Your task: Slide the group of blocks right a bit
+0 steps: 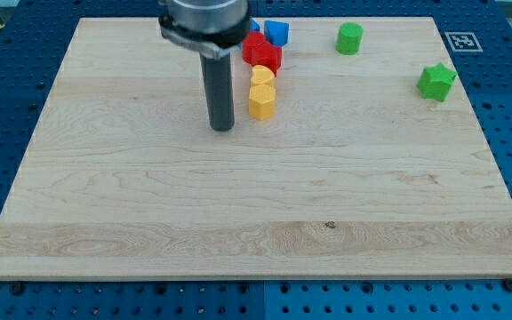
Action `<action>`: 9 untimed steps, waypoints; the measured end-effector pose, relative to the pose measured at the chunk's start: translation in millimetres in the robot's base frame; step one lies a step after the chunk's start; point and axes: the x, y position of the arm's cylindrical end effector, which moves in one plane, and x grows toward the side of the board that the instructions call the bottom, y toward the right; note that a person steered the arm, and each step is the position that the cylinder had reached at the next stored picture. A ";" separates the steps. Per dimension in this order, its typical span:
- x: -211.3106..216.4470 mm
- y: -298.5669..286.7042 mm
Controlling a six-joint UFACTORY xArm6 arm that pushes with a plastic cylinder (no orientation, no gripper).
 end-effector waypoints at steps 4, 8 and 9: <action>-141.3 0.1; -132.6 5.1; -132.4 13.4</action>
